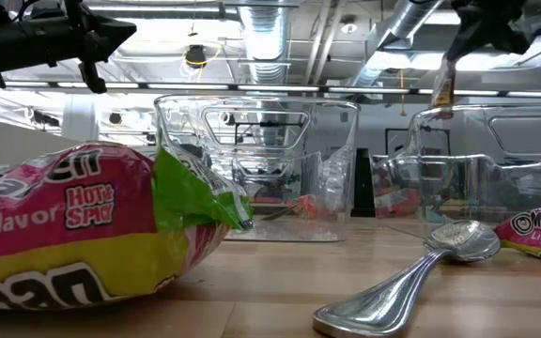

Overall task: Pick & Place Food Item
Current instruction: Put the orange seasoning pack into the right transparent bin

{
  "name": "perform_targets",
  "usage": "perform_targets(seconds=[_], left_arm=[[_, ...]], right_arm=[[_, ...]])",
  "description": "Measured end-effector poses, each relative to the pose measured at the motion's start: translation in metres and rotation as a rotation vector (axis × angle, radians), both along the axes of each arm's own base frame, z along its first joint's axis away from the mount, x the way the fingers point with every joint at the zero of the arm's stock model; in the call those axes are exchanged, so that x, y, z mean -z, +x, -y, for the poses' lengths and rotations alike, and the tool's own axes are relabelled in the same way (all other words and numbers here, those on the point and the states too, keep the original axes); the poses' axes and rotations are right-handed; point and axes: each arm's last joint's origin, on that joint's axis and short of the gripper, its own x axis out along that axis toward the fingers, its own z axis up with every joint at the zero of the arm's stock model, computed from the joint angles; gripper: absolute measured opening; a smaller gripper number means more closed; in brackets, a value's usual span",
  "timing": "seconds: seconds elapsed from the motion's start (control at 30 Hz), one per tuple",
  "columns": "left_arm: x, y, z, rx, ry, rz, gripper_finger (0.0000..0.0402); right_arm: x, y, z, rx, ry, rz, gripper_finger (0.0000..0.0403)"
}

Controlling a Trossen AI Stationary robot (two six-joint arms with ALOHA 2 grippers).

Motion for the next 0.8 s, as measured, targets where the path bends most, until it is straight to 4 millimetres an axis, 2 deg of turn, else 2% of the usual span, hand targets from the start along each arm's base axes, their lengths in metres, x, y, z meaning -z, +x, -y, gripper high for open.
perform_targets(seconds=[0.27,0.47,0.8], left_arm=[[0.000,0.000,0.000,0.000,0.000,0.000,0.0008],[0.000,0.000,0.000,0.000,0.000,0.000,0.0008],[0.000,0.000,0.000,0.000,0.000,-0.001,0.0008]], right_arm=[[0.000,0.008,-0.018,-0.027,0.126,0.057,0.0000],[0.005,0.015,-0.033,-0.016,0.173,0.006,0.0000],[0.022,0.050,-0.059,-0.032,0.164,-0.131,0.0000]])
